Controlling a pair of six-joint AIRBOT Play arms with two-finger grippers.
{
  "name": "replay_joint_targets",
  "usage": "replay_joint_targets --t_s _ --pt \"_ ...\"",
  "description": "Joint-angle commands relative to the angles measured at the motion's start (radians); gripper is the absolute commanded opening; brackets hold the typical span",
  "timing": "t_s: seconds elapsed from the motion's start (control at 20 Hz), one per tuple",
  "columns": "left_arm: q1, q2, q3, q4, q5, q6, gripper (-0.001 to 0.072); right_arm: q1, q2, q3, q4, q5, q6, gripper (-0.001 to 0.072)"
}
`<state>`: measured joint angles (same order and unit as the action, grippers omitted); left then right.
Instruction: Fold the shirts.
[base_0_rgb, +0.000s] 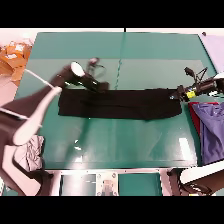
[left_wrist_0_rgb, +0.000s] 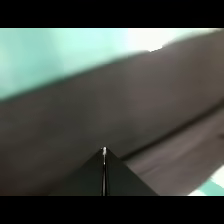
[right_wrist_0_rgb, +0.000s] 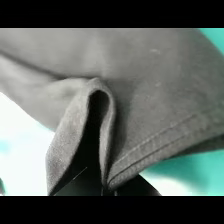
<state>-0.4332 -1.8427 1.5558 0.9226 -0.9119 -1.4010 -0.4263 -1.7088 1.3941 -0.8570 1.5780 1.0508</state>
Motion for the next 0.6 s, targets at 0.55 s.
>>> replay_joint_targets --t_s 0.55 --pt "-0.185 -0.204 0.185 -0.246 0.0 0.094 0.0027 0.2 0.237 0.135 0.173 0.106 0.252 0.0015"
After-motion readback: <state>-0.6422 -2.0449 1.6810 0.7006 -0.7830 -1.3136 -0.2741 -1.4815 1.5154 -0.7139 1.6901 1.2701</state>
